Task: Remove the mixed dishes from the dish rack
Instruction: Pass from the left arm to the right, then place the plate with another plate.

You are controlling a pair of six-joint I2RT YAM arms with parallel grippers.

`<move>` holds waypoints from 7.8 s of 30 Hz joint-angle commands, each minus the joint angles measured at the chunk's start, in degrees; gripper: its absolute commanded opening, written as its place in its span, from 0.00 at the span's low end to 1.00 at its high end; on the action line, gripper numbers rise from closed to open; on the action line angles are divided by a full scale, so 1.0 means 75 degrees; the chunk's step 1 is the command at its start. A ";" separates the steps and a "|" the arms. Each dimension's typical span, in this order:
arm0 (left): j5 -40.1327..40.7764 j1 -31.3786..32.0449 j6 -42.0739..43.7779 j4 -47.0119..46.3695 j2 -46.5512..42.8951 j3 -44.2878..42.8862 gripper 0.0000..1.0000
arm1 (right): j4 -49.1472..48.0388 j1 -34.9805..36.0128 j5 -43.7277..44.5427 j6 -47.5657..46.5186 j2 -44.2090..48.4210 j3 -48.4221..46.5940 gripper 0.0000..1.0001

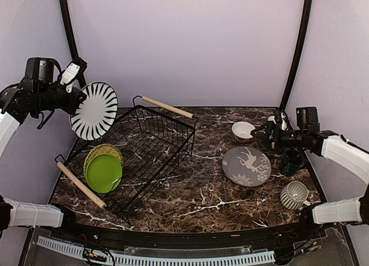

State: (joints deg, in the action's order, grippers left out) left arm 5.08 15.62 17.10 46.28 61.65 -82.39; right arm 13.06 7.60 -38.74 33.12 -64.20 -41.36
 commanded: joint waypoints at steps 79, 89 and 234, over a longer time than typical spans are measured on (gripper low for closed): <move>-0.4442 0.2997 -0.5312 -0.7501 0.1053 0.3219 0.82 | 0.0448 0.0448 0.0733 0.0252 0.1532 -0.0119 0.00; -0.3784 0.3003 -0.4302 -0.6117 0.0558 0.3006 0.95 | -0.0263 -0.0860 -0.0896 0.0225 0.0490 0.0493 0.00; 0.0691 0.2273 -0.2782 -0.0232 0.0641 0.1553 0.99 | 0.2630 0.0745 0.1887 -0.1163 -0.0161 -0.0998 0.99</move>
State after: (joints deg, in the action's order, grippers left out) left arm 4.86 36.45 -5.93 33.56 66.41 -68.23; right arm 34.46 12.73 -20.91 26.70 -66.74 -46.22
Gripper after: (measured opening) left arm 0.989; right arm 0.987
